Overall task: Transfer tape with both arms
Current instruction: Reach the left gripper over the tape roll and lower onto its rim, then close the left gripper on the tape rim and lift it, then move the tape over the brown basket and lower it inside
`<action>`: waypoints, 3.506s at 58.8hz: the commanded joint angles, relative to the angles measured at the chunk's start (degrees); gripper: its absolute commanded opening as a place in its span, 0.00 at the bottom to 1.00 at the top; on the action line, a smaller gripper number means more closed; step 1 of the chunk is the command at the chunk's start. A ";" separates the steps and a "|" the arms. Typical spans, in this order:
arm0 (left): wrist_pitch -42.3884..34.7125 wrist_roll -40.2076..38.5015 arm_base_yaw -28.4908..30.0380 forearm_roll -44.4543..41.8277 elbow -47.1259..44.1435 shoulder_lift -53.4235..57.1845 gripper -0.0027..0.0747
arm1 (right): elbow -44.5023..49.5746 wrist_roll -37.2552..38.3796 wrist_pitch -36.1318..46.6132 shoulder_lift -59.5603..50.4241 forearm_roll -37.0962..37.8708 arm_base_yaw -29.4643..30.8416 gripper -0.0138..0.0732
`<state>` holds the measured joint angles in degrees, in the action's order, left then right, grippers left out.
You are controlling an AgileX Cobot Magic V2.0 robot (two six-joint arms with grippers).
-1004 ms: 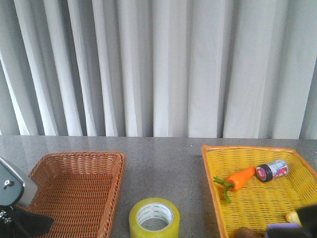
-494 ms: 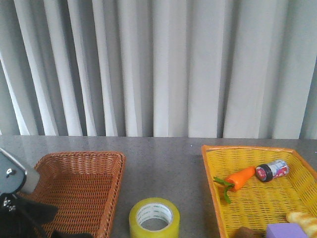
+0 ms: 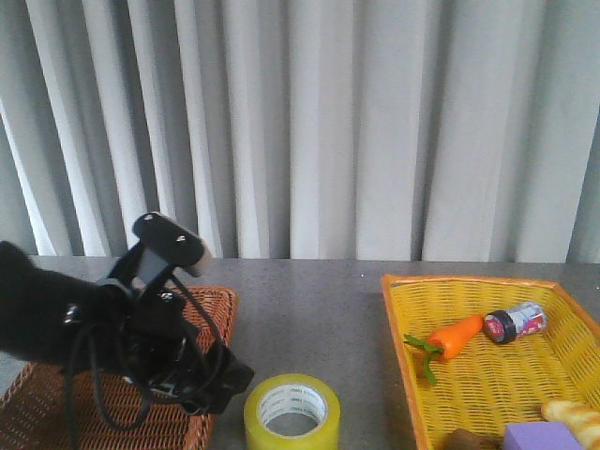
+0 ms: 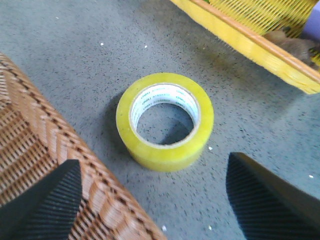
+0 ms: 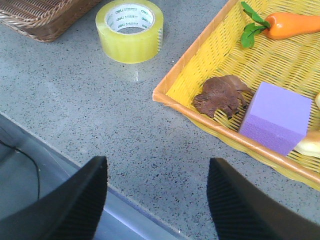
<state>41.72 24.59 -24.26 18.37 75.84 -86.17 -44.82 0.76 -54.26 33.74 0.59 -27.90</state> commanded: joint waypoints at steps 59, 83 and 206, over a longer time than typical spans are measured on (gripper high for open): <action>15.93 6.53 -0.48 -4.56 39.08 -37.74 0.66 | -1.34 -0.11 3.19 0.07 0.47 0.17 0.66; 16.76 6.53 -0.48 -2.43 39.08 -37.97 0.32 | -1.34 -0.05 3.19 0.07 0.47 0.17 0.66; 5.46 -11.80 17.88 -15.36 13.21 -9.41 0.28 | -1.34 -0.05 3.19 0.07 0.47 0.17 0.66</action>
<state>54.94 13.54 -6.89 1.48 90.38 -96.95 -44.82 0.80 -54.31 33.74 0.63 -27.90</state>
